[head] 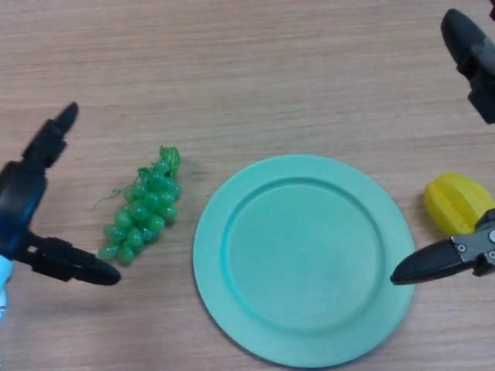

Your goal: Pick up the green grapes and place it on the plate

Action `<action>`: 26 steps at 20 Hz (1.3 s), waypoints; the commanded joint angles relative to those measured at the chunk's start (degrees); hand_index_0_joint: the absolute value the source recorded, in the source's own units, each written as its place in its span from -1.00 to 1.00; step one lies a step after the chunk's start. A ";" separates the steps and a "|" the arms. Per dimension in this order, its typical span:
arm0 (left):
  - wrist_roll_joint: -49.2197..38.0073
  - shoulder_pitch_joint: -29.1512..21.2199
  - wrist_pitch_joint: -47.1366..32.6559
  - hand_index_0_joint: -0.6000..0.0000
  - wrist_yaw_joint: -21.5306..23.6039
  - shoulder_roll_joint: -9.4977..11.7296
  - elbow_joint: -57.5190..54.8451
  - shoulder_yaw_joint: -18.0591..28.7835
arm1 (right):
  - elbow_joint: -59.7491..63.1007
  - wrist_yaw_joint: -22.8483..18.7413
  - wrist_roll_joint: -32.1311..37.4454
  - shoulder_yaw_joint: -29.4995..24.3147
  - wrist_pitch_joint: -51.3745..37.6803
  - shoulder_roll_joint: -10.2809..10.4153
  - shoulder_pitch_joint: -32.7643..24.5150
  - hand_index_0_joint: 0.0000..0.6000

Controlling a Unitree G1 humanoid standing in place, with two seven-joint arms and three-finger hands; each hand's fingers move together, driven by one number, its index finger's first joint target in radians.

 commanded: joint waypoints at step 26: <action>16.42 -6.08 -16.44 -1.00 11.75 -0.50 14.22 -5.40 | -2.28 -0.76 3.12 -9.59 -12.94 -4.94 2.71 -1.00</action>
